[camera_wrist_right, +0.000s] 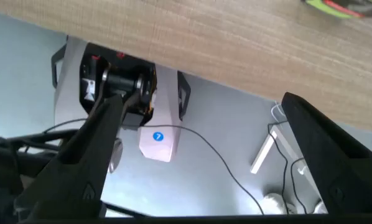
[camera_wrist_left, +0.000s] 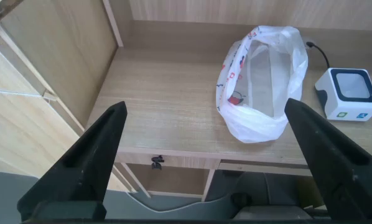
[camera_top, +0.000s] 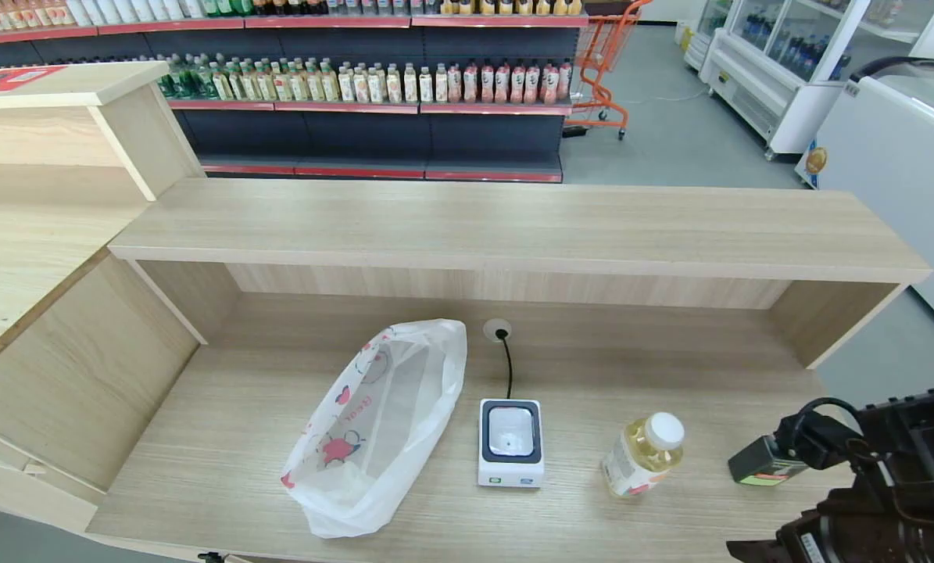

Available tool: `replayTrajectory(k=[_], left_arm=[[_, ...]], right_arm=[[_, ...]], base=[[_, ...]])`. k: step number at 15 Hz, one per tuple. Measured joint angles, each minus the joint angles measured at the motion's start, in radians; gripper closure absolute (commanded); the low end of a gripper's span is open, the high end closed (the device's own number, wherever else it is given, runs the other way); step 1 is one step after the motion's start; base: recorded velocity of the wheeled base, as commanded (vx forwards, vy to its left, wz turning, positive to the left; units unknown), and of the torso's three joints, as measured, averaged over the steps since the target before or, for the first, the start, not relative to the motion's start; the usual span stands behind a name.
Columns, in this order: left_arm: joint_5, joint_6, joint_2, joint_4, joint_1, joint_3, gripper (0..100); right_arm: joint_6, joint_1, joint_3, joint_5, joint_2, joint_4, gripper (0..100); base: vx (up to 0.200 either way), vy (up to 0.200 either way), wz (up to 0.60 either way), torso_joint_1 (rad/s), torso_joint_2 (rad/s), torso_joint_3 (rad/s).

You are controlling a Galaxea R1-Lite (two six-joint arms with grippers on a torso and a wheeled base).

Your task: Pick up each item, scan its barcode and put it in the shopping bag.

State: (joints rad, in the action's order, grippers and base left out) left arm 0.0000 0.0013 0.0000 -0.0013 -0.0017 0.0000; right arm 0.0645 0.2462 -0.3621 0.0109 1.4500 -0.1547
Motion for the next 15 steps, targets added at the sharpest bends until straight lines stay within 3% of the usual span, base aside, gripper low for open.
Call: replayTrajectory(k=[8, 15], left_arm=[[0.000, 0.000, 0.000, 0.000, 0.000, 0.000, 0], [0.000, 0.000, 0.000, 0.000, 0.000, 0.000, 0]], right_arm=[[-0.004, 0.079, 0.000, 0.003, 0.398, -0.562, 0], [0.002, 0.120, -0.034, 0.006, 0.599, -0.778, 0]], base=[[0.000, 0.000, 0.00, 0.000, 0.00, 0.000], [0.000, 0.000, 0.00, 0.000, 0.00, 0.000]])
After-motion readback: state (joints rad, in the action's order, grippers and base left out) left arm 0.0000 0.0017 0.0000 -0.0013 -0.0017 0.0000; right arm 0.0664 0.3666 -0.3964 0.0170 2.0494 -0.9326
